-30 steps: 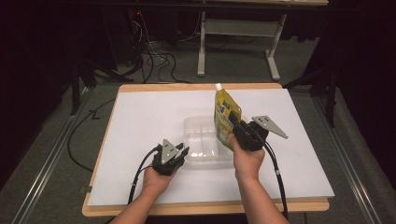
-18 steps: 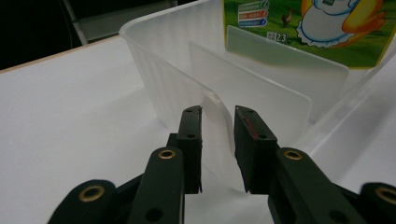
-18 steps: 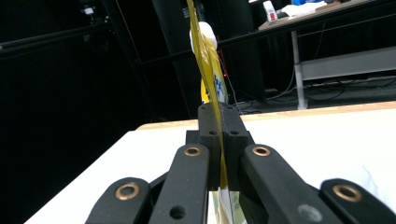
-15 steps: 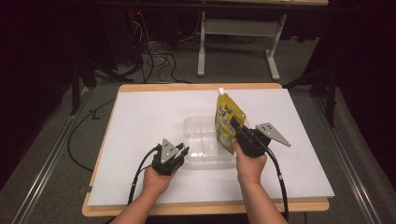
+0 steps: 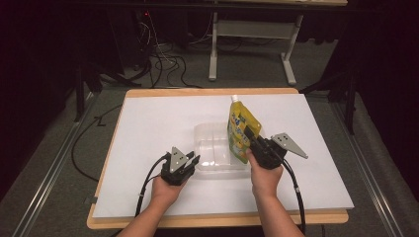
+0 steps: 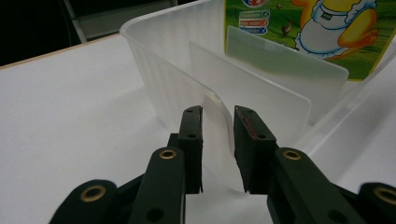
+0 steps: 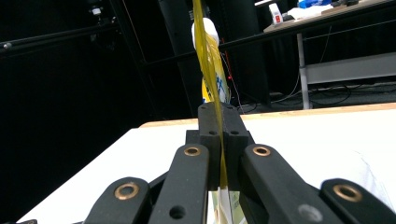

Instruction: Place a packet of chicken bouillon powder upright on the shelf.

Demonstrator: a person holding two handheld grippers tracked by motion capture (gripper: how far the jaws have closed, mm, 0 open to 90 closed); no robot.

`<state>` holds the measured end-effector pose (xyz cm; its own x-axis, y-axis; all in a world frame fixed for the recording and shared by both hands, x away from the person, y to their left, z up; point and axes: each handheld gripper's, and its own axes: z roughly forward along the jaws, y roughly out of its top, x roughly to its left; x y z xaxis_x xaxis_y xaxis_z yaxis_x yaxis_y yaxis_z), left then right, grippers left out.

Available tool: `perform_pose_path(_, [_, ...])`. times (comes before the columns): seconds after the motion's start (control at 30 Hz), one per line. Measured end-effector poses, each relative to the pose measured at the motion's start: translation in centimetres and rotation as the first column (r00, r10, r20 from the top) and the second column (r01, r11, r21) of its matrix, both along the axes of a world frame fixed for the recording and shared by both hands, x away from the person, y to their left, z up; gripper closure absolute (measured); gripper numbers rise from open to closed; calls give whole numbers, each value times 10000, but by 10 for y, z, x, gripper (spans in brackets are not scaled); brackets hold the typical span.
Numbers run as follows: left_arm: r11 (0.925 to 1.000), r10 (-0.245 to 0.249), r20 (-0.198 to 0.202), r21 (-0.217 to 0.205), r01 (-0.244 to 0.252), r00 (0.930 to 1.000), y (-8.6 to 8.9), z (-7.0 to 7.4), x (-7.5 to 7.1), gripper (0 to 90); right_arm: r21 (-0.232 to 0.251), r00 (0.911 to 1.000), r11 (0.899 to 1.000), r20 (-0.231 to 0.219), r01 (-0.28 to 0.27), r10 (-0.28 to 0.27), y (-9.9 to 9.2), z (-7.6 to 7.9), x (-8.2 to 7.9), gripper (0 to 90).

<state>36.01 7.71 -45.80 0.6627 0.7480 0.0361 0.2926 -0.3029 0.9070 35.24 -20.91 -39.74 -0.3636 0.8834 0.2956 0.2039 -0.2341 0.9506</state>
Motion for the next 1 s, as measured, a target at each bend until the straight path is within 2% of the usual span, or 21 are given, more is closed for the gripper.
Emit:
perform_pose_path(0.53, [10000,-13,-1,38,13,10000,0,0,0,738,-924,9997,9956,-182,-161,145,-2,-9,-9,894])
perform_pose_path(0.83, [10000,-3,-11,29,3,10000,0,0,0,738,-1194,9994,9925,-261,-243,213,-1,-9,-11,884])
perform_pose_path(0.93, [10000,6,-21,25,-6,10000,0,0,0,735,-1361,9993,9903,-274,-297,262,-1,-7,-10,854])
perform_pose_path(1.0, [10000,43,-72,12,-43,10000,1,0,0,714,-1459,9989,9885,-326,-394,350,0,-6,-9,785])
